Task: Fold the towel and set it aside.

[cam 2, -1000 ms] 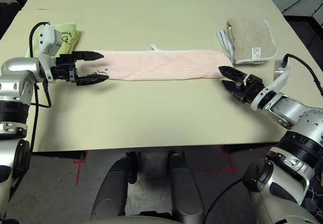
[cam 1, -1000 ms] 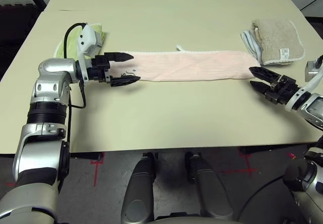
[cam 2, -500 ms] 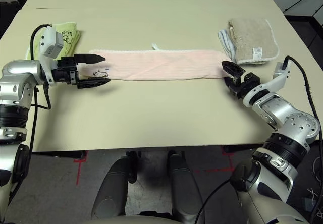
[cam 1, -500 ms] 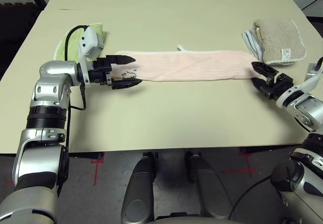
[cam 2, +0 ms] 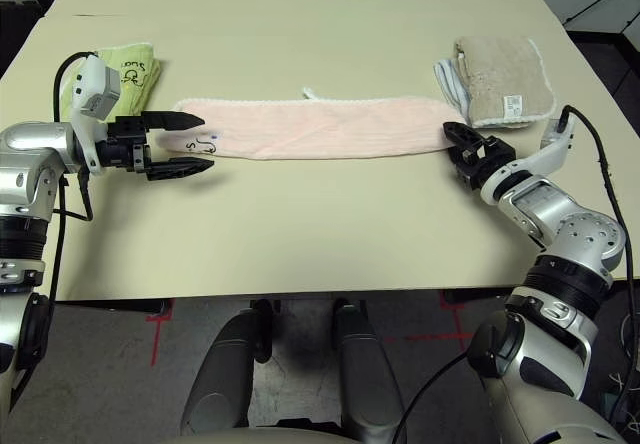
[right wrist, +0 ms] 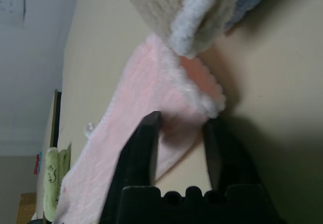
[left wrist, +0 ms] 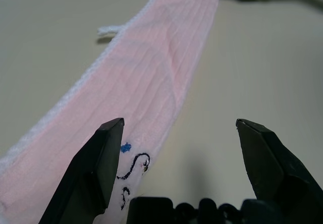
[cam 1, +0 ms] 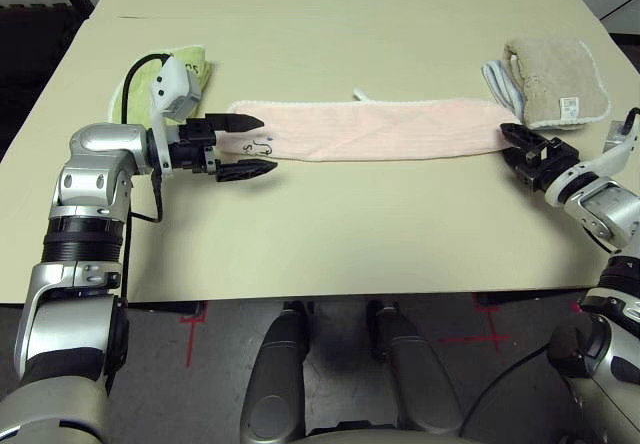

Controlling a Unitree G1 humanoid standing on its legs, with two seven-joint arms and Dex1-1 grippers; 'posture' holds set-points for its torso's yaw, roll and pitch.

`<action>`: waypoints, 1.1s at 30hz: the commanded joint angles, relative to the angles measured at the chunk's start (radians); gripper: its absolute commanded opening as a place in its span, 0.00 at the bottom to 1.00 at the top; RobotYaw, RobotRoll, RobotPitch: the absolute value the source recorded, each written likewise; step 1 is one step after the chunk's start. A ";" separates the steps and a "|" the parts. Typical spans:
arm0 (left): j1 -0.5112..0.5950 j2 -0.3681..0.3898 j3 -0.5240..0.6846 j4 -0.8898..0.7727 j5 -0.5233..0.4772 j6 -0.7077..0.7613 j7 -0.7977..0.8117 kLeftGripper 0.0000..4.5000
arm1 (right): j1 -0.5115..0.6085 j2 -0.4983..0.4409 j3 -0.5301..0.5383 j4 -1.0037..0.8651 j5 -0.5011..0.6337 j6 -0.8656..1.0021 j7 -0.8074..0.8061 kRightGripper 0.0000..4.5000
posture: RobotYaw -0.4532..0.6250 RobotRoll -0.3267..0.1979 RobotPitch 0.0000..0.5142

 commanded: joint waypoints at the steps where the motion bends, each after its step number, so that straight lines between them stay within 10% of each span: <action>1: 0.014 0.016 -0.006 -0.016 -0.008 0.002 -0.006 1.00 | 0.035 -0.017 0.000 -0.002 0.006 -0.009 -0.009 0.11 | 0.44 0.62 0.52; 12: 0.013 -0.001 0.008 0.000 -0.028 0.008 0.010 1.00 | 0.083 -0.102 0.002 -0.035 0.041 0.009 0.023 0.01 | 0.44 0.62 0.51; 22: 0.040 -0.010 0.008 -0.023 -0.038 0.005 0.045 1.00 | 0.082 -0.316 0.205 -0.132 0.021 0.027 0.378 0.01 | 0.43 0.62 0.50; 33: 0.017 -0.017 -0.007 -0.016 -0.036 0.005 0.036 1.00 | 0.015 -0.304 0.440 -0.221 -0.073 -0.063 0.559 0.01 | 0.44 0.62 0.46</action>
